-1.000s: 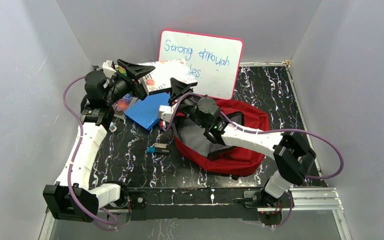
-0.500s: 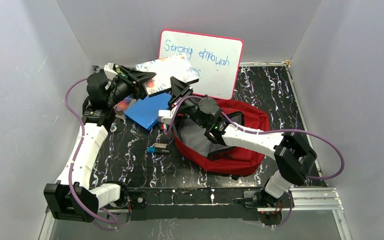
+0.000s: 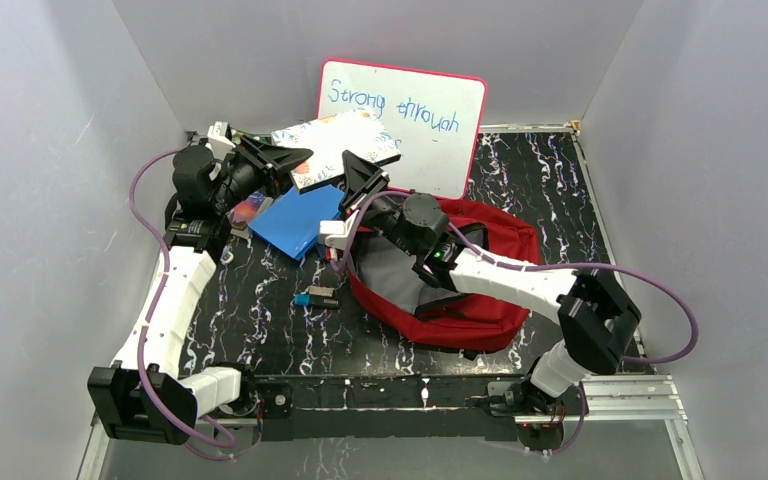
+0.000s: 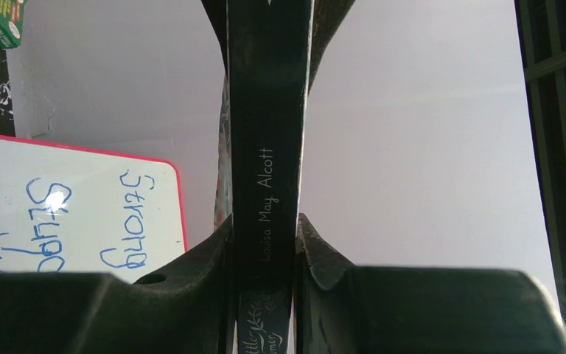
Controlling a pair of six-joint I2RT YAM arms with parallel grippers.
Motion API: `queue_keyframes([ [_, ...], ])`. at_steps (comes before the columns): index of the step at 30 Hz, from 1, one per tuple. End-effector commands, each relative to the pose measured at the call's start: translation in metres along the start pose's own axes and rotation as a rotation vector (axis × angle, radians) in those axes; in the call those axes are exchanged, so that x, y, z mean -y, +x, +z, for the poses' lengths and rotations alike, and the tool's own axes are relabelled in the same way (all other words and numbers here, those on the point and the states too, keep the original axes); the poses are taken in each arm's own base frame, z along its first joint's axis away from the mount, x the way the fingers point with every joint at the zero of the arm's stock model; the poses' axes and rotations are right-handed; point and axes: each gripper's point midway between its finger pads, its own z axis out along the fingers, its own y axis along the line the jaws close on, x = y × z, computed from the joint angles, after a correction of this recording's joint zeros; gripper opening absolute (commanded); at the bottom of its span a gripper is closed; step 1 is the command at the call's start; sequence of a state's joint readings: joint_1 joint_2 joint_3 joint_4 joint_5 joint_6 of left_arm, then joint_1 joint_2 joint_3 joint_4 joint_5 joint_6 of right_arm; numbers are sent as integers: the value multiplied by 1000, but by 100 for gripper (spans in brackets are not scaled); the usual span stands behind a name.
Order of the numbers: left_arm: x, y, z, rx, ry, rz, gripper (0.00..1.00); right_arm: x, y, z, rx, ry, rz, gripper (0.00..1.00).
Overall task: Pack the student bag
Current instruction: Pick up the book at the corner of the board.
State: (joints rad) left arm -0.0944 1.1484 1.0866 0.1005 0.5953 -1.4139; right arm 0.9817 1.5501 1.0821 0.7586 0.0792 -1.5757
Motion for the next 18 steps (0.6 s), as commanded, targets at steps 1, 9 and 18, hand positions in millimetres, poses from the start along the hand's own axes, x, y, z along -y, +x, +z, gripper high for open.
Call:
queue_keyframes([
  [1,29,4,-5,-23,107,103,27,56,-18,-8,80,131,-36,3],
  [9,25,12,-5,-79,98,150,30,53,-18,-10,80,103,-46,3],
  [18,16,12,-6,-71,80,167,20,54,-17,-13,79,95,-52,3],
])
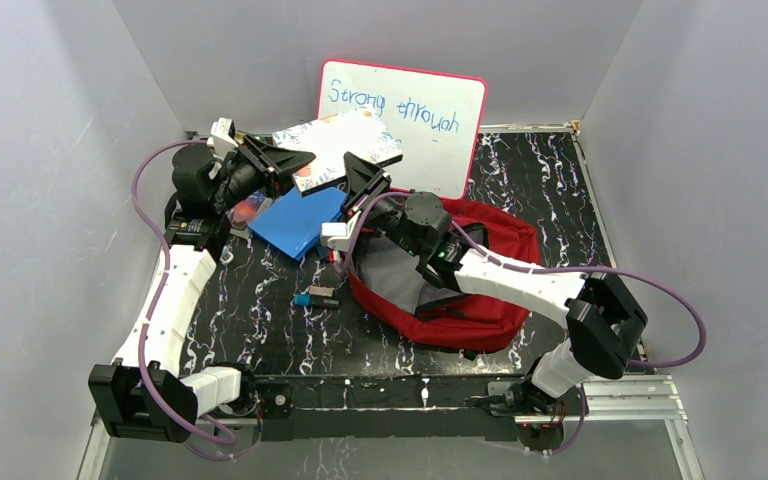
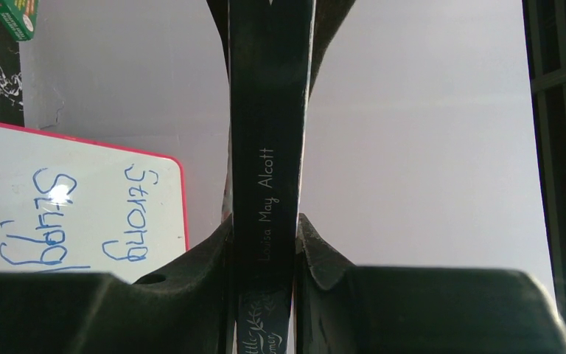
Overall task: Pack the student bag
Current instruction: Pick up the book at the corner of the board, then place the book in the student bag.
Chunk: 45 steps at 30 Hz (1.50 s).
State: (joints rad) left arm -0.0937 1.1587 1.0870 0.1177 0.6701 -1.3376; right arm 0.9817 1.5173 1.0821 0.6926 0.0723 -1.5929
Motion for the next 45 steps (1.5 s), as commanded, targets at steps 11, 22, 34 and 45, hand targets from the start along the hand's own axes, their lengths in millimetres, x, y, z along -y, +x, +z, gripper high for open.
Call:
queue_keyframes([
  [11,0,-6,-2,49,40,131,0,60,-18,-33,101,134,227,48],
  [22,-13,-15,14,18,9,246,0,15,43,-123,-459,178,1260,60],
  [34,-27,-5,15,-76,-36,328,0,-68,123,-209,-1131,43,1798,66],
  [45,-40,14,10,-162,-34,359,0,-88,102,-269,-1132,-92,1803,73],
])
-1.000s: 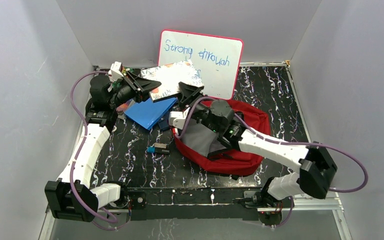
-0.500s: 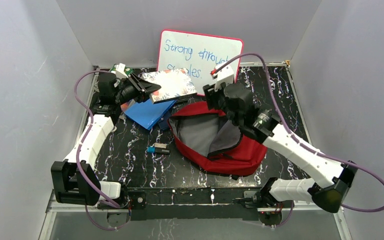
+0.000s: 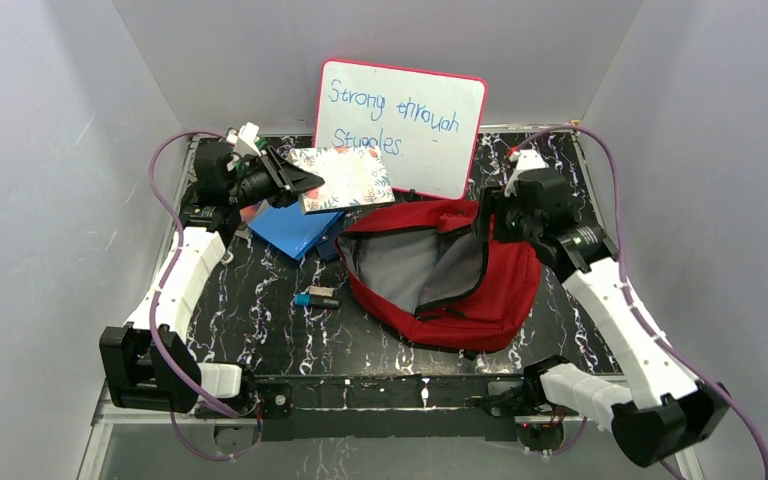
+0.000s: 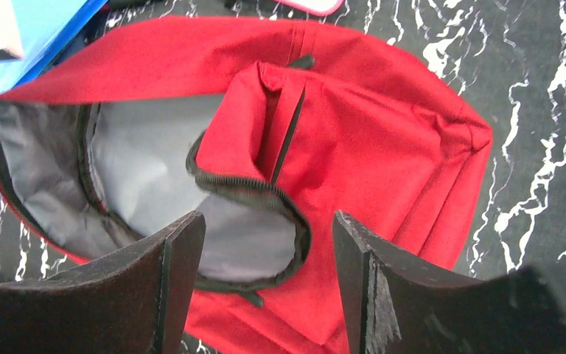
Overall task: Pack the student bag
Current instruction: Place the book in the student bag.
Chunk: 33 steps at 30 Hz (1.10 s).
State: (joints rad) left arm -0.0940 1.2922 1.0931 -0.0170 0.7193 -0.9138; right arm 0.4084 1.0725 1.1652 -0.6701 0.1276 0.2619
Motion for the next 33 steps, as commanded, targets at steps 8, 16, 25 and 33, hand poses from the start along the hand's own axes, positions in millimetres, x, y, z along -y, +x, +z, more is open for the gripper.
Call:
queue_keyframes([
  [8,37,6,-11,-34,125,110,0,-9,39,-8,-12,-102,32,75],
  [16,30,13,-5,-67,119,96,0,1,56,-4,-30,-65,41,99],
  [25,17,28,-1,-116,66,113,0,-20,66,16,11,-213,15,99],
  [33,11,37,-4,-159,41,155,0,-18,69,36,38,-208,23,99],
])
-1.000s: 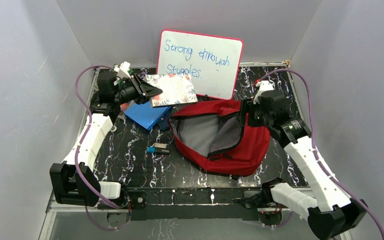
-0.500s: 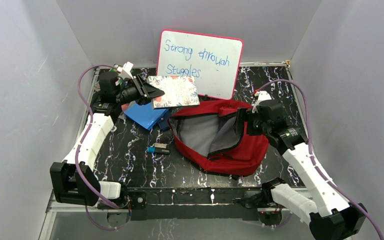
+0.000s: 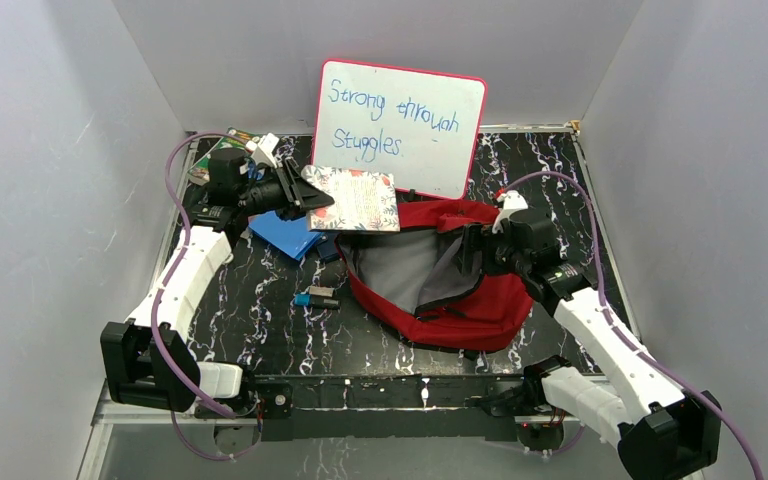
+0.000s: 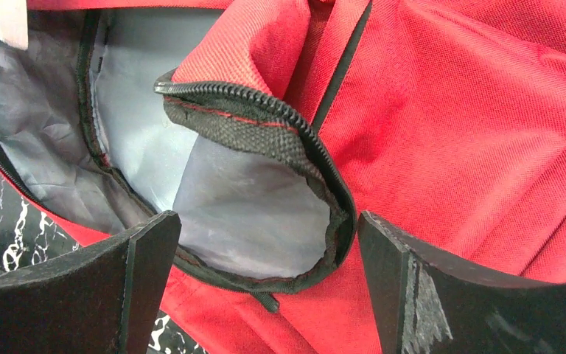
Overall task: Pack the student bag
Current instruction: Place the book in the student bag.
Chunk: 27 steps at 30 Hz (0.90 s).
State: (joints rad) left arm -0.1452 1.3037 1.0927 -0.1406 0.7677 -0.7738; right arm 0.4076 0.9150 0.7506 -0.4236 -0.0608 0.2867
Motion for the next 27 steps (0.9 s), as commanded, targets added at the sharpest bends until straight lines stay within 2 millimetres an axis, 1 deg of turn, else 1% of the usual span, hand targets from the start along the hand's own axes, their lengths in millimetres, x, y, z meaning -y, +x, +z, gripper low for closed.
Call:
queue_keyframes([
  [1,21,0,-8,-17,51,103,0,-3,-21,9,101,-29,-11,99],
  [3,18,4,-8,-32,43,113,0,-2,-20,11,110,-41,-7,98],
  [7,13,10,-7,-62,38,113,0,-12,-15,15,118,-122,-19,95],
  [11,8,14,-3,-80,32,106,0,-20,-12,13,133,-188,-33,93],
  [14,7,17,0,-90,30,110,0,-22,-8,14,133,-208,-31,89],
  [17,6,19,1,-99,33,119,0,-23,-6,15,136,-221,-21,80],
  [21,5,23,3,-112,34,126,0,-26,-9,13,154,-239,-11,62],
  [23,5,26,4,-119,37,130,0,-28,-16,8,176,-237,-10,49],
  [26,6,29,5,-133,44,136,0,-26,-26,-3,211,-208,2,26],
  [27,6,29,4,-140,43,140,0,-26,-30,-8,218,-199,6,22],
])
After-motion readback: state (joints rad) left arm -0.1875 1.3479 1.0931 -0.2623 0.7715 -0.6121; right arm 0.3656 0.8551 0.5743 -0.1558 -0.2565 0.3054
